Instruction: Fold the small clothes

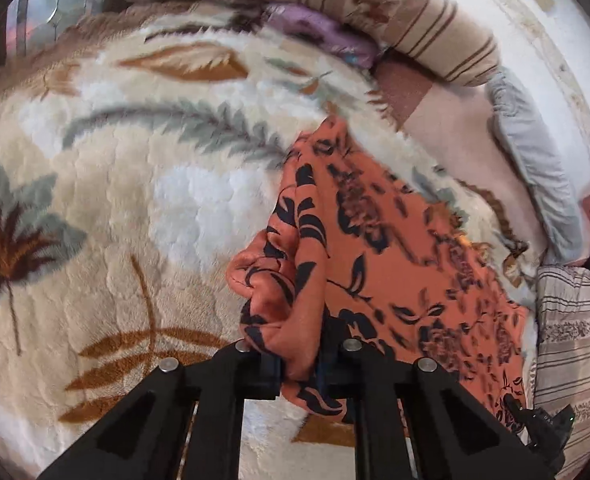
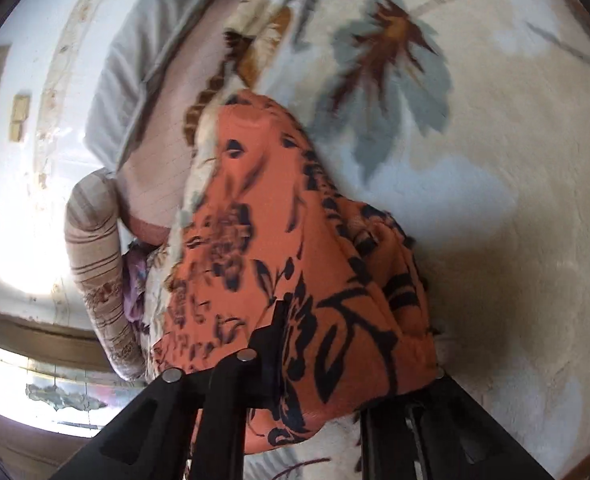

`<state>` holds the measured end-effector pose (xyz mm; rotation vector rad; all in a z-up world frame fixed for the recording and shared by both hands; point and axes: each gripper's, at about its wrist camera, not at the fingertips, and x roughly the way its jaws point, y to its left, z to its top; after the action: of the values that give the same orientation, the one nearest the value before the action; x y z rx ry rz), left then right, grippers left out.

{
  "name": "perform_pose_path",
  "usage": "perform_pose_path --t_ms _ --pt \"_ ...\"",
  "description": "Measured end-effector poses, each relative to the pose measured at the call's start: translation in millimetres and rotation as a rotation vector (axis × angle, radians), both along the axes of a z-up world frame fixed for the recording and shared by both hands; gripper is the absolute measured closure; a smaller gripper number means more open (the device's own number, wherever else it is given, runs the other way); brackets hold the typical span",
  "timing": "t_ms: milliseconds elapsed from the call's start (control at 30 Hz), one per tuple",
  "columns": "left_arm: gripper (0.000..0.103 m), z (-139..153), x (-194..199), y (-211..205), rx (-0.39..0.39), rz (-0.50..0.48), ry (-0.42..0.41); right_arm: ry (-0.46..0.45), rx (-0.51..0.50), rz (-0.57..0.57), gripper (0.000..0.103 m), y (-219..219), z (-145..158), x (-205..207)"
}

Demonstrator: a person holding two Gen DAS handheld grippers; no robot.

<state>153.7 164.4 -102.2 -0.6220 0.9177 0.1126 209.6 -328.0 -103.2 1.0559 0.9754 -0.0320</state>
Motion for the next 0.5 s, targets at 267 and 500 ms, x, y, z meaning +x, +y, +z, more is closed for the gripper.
perform_pose_path --t_ms 267,500 --pt "0.092 78 -96 1 0.013 -0.014 -0.142 -0.153 -0.066 0.139 0.091 12 97 -48" --pt "0.074 -31 -185 8 0.014 -0.011 0.168 0.133 -0.137 0.244 0.072 1 27 -157"
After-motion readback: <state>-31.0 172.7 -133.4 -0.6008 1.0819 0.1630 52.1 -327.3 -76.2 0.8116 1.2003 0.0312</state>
